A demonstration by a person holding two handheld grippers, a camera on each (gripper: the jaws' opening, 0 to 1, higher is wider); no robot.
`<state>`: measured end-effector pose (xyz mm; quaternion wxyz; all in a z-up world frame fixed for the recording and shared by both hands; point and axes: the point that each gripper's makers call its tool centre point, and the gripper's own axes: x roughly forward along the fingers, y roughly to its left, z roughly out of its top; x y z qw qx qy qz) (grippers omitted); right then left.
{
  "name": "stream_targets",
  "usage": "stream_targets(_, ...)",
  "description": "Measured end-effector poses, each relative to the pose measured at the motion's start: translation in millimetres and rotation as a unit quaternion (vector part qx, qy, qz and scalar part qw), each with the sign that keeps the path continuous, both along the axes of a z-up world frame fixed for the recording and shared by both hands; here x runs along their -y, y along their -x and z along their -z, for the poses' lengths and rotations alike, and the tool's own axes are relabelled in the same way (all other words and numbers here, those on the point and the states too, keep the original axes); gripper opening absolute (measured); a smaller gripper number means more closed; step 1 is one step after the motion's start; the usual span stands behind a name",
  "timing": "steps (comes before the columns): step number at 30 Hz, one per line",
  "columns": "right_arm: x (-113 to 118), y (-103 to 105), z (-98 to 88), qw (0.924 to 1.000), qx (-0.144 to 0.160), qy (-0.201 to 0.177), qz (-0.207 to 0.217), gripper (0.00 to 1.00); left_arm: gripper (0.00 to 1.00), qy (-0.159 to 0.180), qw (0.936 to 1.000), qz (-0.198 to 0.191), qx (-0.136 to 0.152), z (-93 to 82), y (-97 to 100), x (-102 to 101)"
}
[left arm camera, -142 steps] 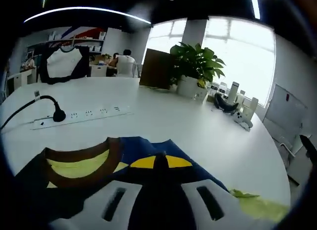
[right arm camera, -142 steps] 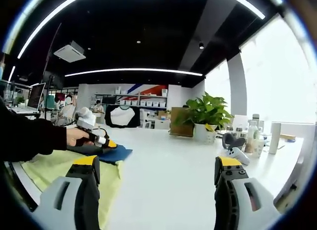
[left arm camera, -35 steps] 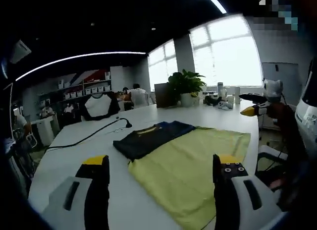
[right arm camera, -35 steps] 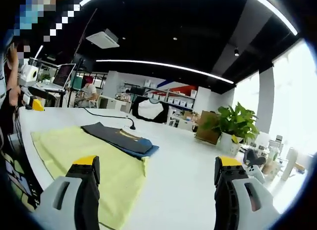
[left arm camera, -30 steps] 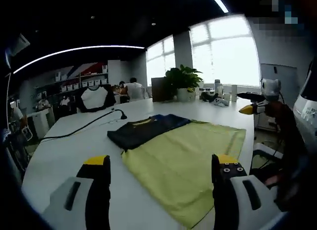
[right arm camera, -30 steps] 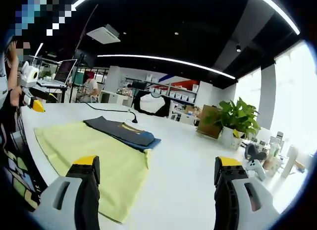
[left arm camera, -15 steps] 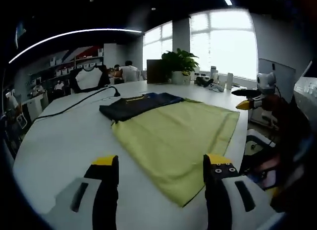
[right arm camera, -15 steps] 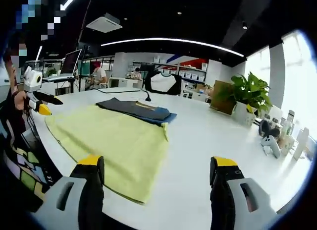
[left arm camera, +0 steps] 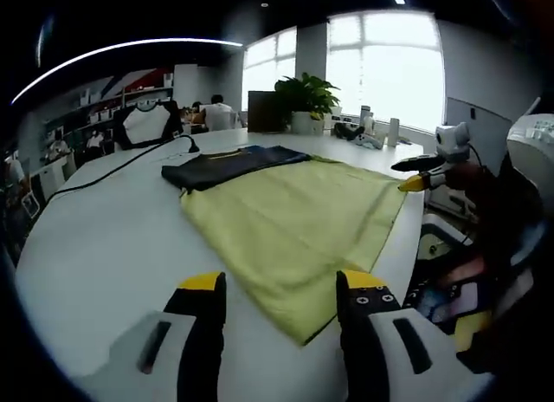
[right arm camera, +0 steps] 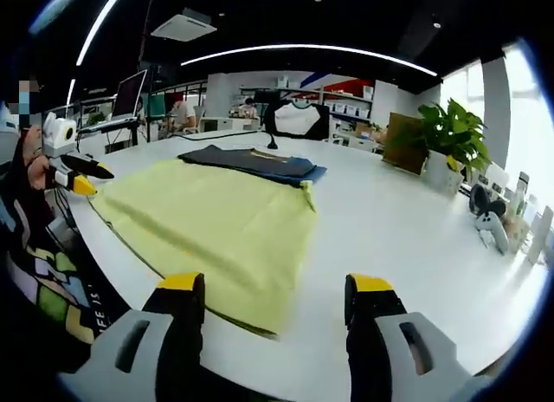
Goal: Fold the garment on the visible template until the final outline fits inside the template.
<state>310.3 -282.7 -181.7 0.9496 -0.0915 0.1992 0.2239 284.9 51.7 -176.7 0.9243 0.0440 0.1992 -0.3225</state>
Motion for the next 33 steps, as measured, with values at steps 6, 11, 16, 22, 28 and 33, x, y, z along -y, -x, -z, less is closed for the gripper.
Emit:
stream_targets(6, -1.2, 3.4, 1.0, 0.9998, -0.011, -0.011, -0.008, 0.43, 0.5, 0.005, 0.9999, -0.012, -0.001, 0.6, -1.8, -1.3)
stream_targets(11, -1.3, 3.3, 1.3, 0.9999, -0.013, -0.01, -0.006, 0.41, 0.35, 0.016, 0.9999, -0.005, -0.002, -0.6, 0.2, 1.6)
stream_targets(16, -3.3, 4.0, 2.2, 0.9997, -0.017, -0.018, -0.008, 0.36, 0.31, 0.013, 0.9999, -0.006, -0.003, 0.7, 0.4, 1.2)
stream_targets(22, -7.4, 4.8, 3.0, 0.9993, -0.023, -0.029, -0.012, 0.29, 0.26, -0.014, 0.9999, -0.001, 0.002, 2.4, 4.4, -1.2)
stream_targets(28, -10.5, 5.2, 2.1, 0.9994, -0.018, -0.014, -0.026, 0.22, 0.28, -0.021, 0.9996, -0.009, -0.014, 4.6, 8.6, -6.2)
stream_targets(33, -11.7, 5.0, 1.4, 0.9995, -0.006, -0.008, -0.031, 0.19, 0.27, -0.021, 0.9996, -0.014, -0.011, 4.6, 7.0, -7.0)
